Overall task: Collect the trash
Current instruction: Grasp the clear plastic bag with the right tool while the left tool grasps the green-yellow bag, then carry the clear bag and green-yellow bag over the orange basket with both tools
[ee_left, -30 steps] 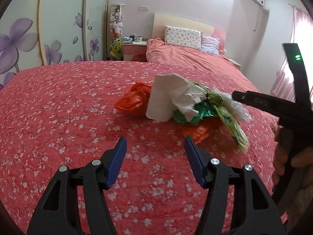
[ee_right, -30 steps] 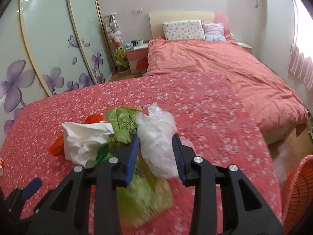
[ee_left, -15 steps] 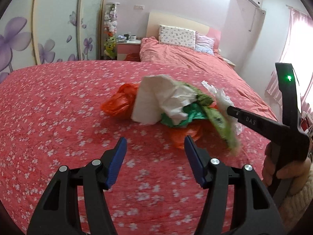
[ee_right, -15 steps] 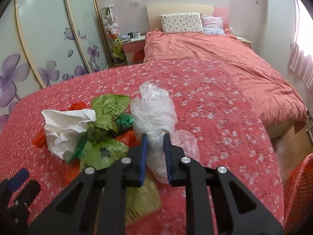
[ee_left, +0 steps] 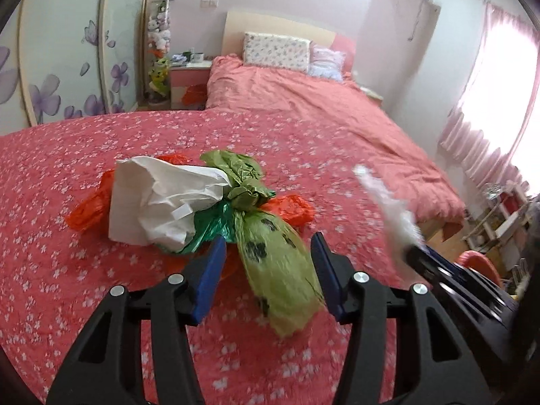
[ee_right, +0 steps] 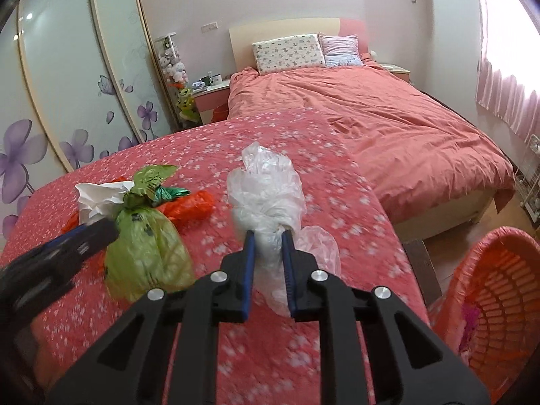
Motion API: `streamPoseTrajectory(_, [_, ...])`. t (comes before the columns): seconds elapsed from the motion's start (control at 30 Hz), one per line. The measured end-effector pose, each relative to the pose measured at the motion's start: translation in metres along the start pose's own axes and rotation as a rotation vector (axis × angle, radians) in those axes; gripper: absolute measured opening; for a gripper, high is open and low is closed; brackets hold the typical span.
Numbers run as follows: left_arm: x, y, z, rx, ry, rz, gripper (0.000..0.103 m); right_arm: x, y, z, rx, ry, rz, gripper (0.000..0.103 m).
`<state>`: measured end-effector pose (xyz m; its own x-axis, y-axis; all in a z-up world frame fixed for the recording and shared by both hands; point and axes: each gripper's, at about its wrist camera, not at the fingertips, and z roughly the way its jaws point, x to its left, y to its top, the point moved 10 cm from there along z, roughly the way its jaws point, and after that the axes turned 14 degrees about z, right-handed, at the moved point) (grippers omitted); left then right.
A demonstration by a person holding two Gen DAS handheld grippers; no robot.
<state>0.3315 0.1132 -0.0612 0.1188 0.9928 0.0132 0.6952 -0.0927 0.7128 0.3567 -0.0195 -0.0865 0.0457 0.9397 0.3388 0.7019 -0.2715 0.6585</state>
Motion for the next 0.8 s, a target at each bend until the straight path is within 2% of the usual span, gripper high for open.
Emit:
streamPoseTrajectory(0.07, [0.002,-0.004,0.011,0.032,0.033,0.006,0.052,-0.006,-0.002,-0.003,0.003,0.005,0.008,0.017])
streamPoseTrajectory(0.13, [0.004,-0.013,0.021,0.071,0.052,0.008,0.045,-0.011,-0.003,-0.005,0.006,0.008,0.013,0.017])
streamPoseTrajectory(0.23, [0.0,-0.02,0.024,0.088,0.032,0.005,0.02,-0.017,-0.006,-0.006,0.011,0.011,0.023,0.017])
streamPoseTrajectory(0.3, [-0.003,-0.022,0.019,0.074,0.009,-0.001,0.011,-0.022,-0.007,-0.007,0.012,0.011,0.029,0.017])
streamPoseTrajectory(0.4, [-0.007,-0.021,0.007,0.039,-0.013,0.012,0.006,-0.023,-0.01,-0.012,0.009,0.013,0.034,0.017])
streamPoseTrajectory(0.53, [-0.017,-0.014,-0.017,-0.015,-0.048,0.038,0.006,-0.031,-0.008,-0.023,-0.003,0.022,0.048,0.017])
streamPoseTrajectory(0.8, [-0.051,-0.006,-0.038,-0.059,-0.104,0.089,0.005,-0.044,-0.011,-0.05,-0.028,0.024,0.06,0.017])
